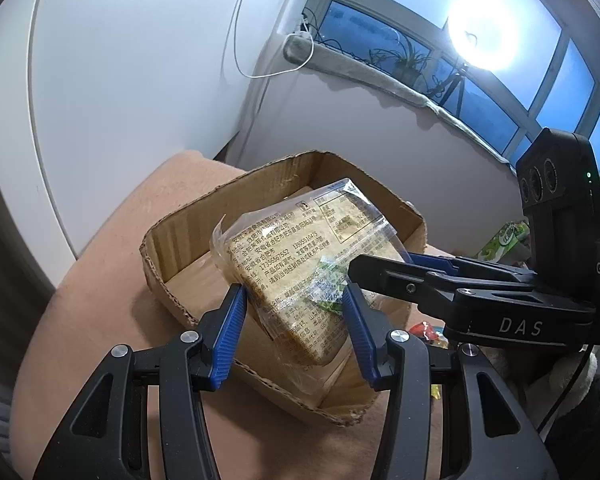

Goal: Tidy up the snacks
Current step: 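Lift the bread package with the left tool, lower into the cardboard box, open, then move both tools back over the snack pile, then grasp the black candy packet with the left tool while the right tool grasps a Snickers bar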

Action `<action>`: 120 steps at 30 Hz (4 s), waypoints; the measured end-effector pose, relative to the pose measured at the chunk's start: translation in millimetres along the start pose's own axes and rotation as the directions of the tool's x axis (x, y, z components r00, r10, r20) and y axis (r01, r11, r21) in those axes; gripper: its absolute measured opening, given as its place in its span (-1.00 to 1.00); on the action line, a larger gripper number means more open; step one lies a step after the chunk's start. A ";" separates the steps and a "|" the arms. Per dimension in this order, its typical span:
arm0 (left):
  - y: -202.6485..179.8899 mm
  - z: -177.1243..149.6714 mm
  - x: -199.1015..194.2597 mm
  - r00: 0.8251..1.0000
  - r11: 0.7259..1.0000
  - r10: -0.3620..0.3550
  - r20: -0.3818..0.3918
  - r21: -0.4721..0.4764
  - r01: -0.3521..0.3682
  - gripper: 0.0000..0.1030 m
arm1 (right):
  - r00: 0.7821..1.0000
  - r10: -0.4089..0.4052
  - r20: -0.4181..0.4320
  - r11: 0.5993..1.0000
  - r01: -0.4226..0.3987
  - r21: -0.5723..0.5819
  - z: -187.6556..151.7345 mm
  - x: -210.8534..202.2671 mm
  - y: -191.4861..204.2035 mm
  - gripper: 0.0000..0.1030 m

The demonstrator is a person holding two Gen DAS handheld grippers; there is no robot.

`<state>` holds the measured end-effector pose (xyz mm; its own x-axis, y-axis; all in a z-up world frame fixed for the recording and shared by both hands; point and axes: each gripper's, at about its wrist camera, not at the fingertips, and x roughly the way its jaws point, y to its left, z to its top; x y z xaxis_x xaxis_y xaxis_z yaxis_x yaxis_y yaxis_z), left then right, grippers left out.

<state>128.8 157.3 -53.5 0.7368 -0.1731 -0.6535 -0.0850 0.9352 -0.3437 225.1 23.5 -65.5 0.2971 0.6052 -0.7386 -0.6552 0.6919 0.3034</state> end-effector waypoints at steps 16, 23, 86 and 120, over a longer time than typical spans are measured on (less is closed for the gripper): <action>-8.9 -2.0 -14.9 0.999 0.999 0.038 0.034 0.038 -0.039 -0.07 | 0.996 -0.077 0.046 0.997 0.078 -0.008 -2.6 -24.3 -0.5 0.22; -25.0 -11.5 -32.0 0.998 0.997 0.023 0.050 0.079 -0.027 -0.07 | 0.990 -0.109 0.093 0.994 0.109 0.004 -23.1 -67.1 -9.9 0.22; -184.7 -101.3 71.4 0.979 0.916 -0.042 -0.200 0.384 0.118 -0.29 | 0.944 -0.323 -0.072 0.931 0.331 0.157 -146.9 -103.2 -173.1 -0.30; -176.1 -92.2 50.2 0.984 0.924 -0.091 -0.151 0.355 0.140 -0.60 | 0.946 -0.324 -0.020 0.932 0.322 0.164 -153.4 -121.2 -155.1 -0.43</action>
<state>118.9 -44.5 -88.0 0.6314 -0.3021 -0.7142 0.2622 0.9499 -0.1699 184.1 -217.5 -115.4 0.4793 0.3406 -0.8088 -0.4009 0.9048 0.1435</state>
